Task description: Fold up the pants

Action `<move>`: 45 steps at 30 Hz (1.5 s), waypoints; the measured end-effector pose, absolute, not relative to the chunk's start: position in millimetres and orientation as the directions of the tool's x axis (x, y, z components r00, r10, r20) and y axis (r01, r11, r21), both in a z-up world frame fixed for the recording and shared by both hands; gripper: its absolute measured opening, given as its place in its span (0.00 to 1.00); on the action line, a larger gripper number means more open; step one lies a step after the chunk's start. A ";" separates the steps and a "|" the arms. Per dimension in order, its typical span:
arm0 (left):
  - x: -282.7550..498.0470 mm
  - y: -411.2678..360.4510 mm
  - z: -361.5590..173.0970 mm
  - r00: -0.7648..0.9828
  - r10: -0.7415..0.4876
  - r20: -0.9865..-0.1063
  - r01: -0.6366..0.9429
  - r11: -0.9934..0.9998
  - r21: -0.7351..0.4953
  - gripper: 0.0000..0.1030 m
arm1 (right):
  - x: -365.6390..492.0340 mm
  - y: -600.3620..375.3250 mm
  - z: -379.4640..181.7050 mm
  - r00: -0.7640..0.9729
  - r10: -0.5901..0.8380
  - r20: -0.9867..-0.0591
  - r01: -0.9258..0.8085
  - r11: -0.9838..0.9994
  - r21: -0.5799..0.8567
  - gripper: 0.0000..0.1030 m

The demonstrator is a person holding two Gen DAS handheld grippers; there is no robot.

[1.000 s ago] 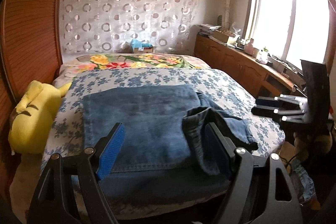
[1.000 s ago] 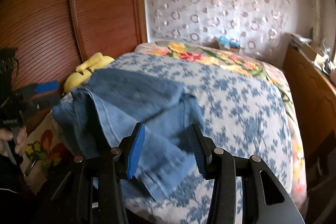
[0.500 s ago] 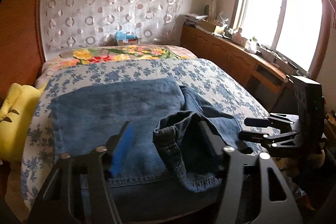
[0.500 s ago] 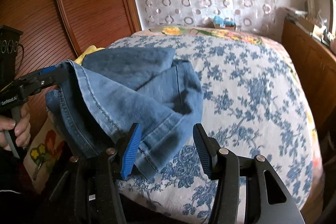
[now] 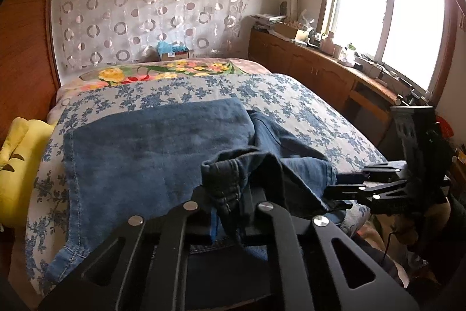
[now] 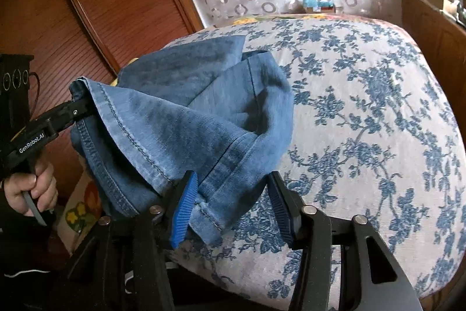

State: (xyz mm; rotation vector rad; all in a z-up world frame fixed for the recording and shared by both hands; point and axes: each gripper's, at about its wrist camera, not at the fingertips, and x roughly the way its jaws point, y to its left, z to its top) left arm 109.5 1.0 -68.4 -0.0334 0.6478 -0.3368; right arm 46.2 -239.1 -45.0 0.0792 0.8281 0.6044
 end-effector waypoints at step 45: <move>36.2 120.3 -97.4 0.788 -0.156 -0.596 0.020 0.974 -0.227 0.47 | 159.4 -33.3 52.0 0.532 0.575 -0.622 -0.725 0.688 0.016 0.36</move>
